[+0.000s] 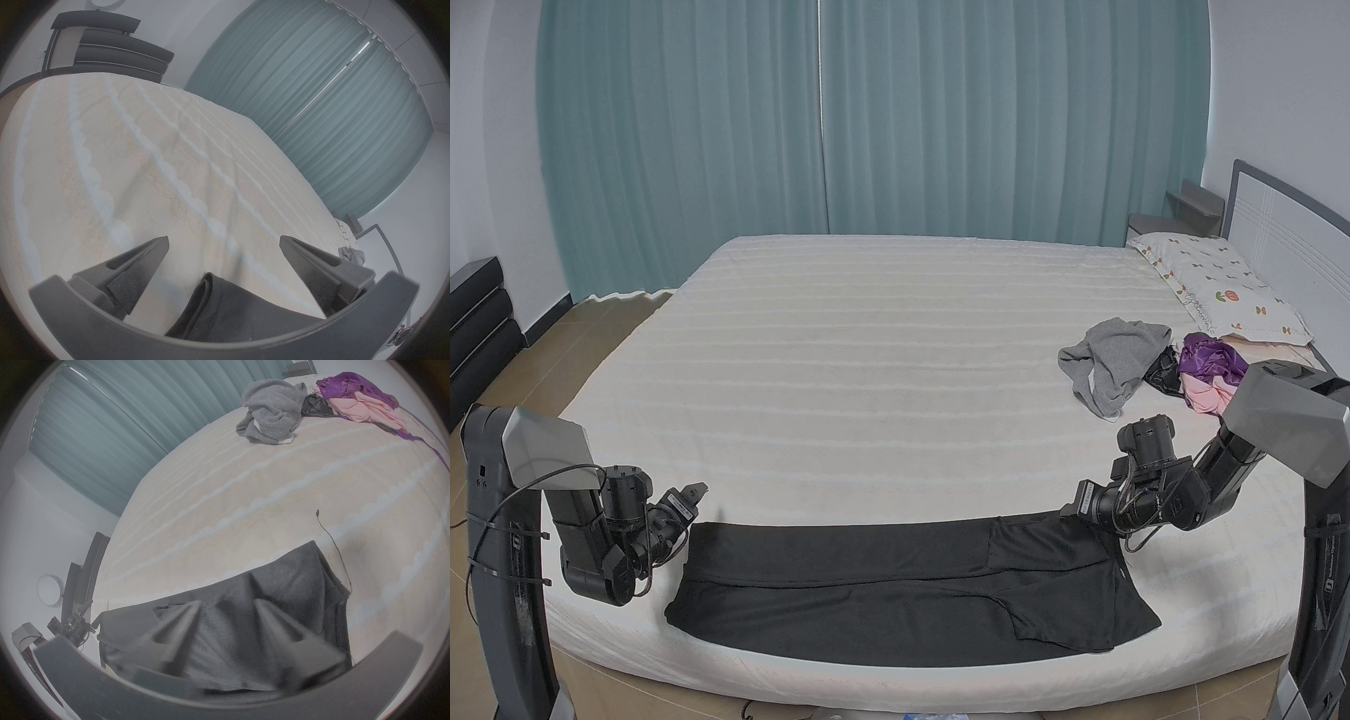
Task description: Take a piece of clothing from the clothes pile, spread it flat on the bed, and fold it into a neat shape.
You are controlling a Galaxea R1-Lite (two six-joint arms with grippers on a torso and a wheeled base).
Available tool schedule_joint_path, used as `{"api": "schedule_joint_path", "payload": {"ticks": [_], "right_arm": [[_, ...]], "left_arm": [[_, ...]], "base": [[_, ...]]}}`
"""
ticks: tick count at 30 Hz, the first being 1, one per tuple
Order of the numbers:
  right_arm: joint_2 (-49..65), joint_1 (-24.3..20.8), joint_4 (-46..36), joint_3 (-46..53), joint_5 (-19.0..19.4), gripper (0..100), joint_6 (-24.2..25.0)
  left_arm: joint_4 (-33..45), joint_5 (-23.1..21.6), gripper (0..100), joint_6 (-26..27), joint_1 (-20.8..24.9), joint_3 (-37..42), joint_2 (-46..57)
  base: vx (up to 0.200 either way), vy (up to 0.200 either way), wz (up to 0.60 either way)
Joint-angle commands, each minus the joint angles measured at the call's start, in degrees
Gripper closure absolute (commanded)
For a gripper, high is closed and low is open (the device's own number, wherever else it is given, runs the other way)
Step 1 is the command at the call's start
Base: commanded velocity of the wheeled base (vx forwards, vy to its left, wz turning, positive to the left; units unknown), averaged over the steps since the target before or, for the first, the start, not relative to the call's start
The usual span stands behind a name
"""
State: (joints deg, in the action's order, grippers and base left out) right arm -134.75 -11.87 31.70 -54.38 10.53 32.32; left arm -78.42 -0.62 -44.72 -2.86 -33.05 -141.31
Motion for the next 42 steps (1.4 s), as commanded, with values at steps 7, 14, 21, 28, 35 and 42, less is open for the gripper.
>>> {"api": "schedule_joint_path", "payload": {"ticks": [7,14,21,28,35,42], "right_arm": [[0.46,1.85,0.03,0.42,0.01,100,0.20],[0.37,2.12,0.03,0.24,-0.07,100,1.34],[0.19,2.03,0.03,0.59,0.01,0,1.08],[1.60,2.12,2.05,1.47,0.10,0,1.96],[3.80,2.82,5.75,2.18,0.01,0,8.29],[3.80,3.70,6.89,1.47,0.01,0,10.84]], "left_arm": [[-0.06,0.01,0,-0.02,0.05,0.00,0.07],[0.02,0.01,0,-0.02,-0.04,0.00,0.07],[-0.24,-0.17,0,-0.02,-0.04,0.53,0.34],[-0.42,-6.67,0,-0.11,-1.97,3.61,5.08],[-0.42,-8.08,0,-0.11,-2.06,6.33,7.72],[-0.15,-7.99,0,-1.25,-1.97,6.59,7.98]], "base": [[0.000,0.000,0.00],[0.000,0.000,0.00],[0.000,0.000,0.00],[0.000,0.000,0.00],[0.000,0.000,0.00],[-0.143,0.000,0.00]]}}
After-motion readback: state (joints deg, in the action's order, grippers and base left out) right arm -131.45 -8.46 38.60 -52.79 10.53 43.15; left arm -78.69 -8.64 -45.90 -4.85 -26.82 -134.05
